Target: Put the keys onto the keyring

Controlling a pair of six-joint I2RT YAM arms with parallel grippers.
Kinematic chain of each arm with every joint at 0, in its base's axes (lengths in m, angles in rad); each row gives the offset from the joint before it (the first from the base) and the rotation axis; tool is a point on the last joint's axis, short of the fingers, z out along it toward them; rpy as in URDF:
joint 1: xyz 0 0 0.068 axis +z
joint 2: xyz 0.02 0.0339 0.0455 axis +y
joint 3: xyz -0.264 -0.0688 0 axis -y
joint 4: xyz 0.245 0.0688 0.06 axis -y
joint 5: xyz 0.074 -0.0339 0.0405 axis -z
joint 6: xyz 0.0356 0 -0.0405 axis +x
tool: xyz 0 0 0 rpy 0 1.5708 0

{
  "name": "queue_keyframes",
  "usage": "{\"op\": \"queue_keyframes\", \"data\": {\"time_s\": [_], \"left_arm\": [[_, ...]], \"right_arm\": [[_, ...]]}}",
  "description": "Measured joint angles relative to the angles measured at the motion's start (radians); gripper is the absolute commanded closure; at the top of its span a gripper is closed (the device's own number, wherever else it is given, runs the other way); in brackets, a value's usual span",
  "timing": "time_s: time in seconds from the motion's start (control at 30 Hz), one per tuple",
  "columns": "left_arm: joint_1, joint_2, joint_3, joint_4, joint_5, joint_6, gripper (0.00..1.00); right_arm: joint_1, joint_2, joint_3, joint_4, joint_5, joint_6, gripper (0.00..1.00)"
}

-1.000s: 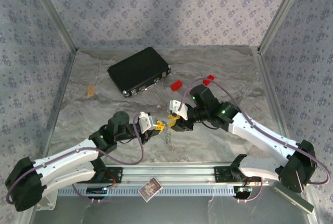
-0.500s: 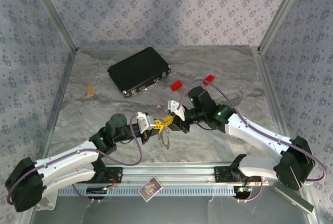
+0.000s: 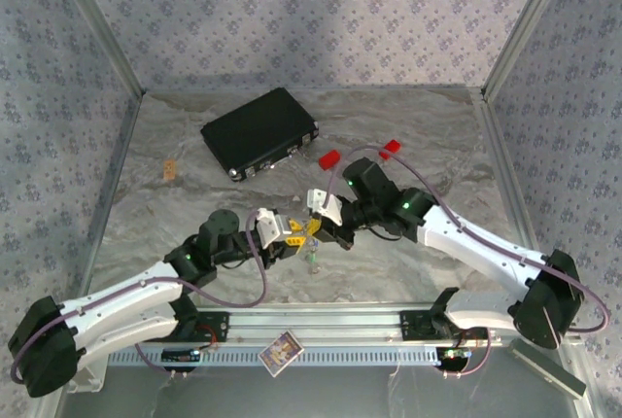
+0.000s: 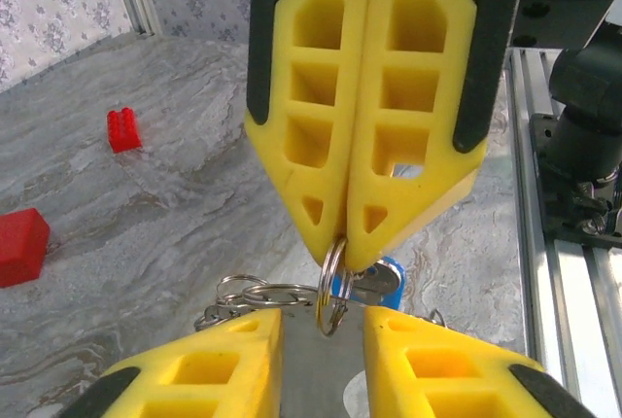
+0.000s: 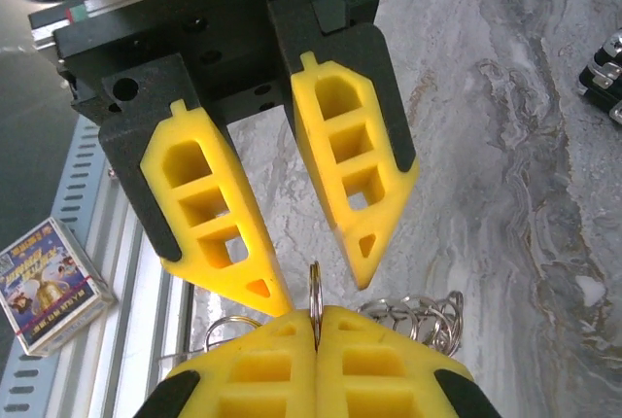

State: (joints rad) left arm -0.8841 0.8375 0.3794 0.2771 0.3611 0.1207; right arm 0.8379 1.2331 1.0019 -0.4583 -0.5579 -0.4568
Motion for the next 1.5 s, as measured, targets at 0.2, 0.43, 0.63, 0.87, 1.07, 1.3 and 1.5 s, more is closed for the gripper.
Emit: {"op": "queue_keyframes", "data": {"time_s": [0.2, 0.43, 0.63, 0.87, 1.07, 1.3, 1.5], "left_arm": [[0.0, 0.007, 0.035, -0.06, -0.001, 0.028, 0.8], [-0.002, 0.023, 0.05, -0.087, 0.031, 0.051, 1.0], [-0.002, 0.021, 0.032, -0.045, 0.039, 0.036, 1.0], [-0.002, 0.019, -0.056, 0.122, 0.039, -0.021, 1.0], [-0.002, 0.019, -0.071, 0.185, 0.04, -0.043, 1.0], [0.0, 0.019, -0.08, 0.213, 0.036, -0.063, 1.0], [0.0, 0.02, -0.085, 0.221, 0.036, -0.068, 0.85]], "right_arm": [[0.038, 0.058, 0.093, -0.123, 0.073, -0.08, 1.0], [0.051, 0.089, 0.14, -0.188, 0.094, -0.121, 0.86], [-0.025, 0.013, 0.034, -0.078, 0.002, -0.046, 0.67], [-0.054, -0.024, -0.071, 0.06, -0.077, 0.051, 0.66], [-0.054, -0.018, -0.106, 0.123, -0.098, 0.093, 0.86], [-0.054, -0.015, -0.107, 0.136, -0.114, 0.106, 0.89], [-0.057, -0.01, -0.107, 0.137, -0.124, 0.102, 1.0]]}}
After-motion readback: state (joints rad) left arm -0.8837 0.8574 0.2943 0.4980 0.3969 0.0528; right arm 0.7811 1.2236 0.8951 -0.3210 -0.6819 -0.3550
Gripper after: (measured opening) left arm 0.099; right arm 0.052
